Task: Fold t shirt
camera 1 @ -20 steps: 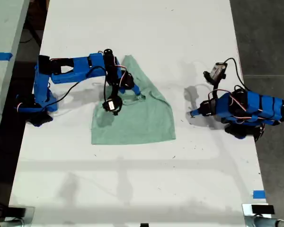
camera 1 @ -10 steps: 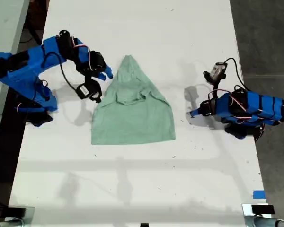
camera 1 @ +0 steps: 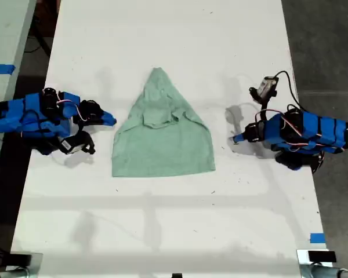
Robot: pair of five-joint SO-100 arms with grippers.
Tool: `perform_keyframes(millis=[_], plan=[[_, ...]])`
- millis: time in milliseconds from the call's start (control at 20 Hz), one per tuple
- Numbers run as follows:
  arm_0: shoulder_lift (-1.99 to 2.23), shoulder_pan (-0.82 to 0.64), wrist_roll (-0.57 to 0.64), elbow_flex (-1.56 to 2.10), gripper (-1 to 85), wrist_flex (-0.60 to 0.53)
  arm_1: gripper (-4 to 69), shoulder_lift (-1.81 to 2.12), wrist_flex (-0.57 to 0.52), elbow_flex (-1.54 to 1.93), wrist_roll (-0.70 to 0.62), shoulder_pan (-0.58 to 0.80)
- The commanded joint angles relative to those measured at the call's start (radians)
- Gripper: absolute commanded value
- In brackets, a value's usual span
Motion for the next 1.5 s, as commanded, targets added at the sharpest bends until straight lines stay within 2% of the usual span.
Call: perform_keyframes(millis=[0,200,250,300,350,400,450,700,1450], plan=[[0.166,-0.061,0.008,0.052,-0.2,0.034,-0.8,0.015,0.005,0.051,-0.011,0.002],[0.166,-0.038,-0.025,0.054,-0.2,0.034,-0.8,0.015,0.005,0.051,-0.011,0.000],[0.166,-0.012,-0.023,0.054,3.4,0.032,-0.8,0.015,0.005,0.051,-0.011,0.000],[0.166,0.037,0.009,0.054,4.2,0.032,-0.8,0.015,0.005,0.051,-0.008,-0.002],[0.167,0.124,0.058,0.054,-0.2,0.032,-0.8,0.015,0.005,0.051,-0.008,-0.002],[0.173,0.215,0.009,0.054,0.5,0.029,-0.8,0.015,0.005,0.051,-0.011,0.002],[0.173,0.278,0.018,0.054,1.2,0.029,-0.8,0.015,0.005,0.051,-0.012,0.003],[0.173,0.426,0.018,0.054,4.5,0.029,-0.8,0.015,0.005,0.051,-0.009,0.000],[0.173,0.463,0.020,0.054,4.6,0.029,-0.8,0.015,0.005,0.051,-0.003,-0.005]])
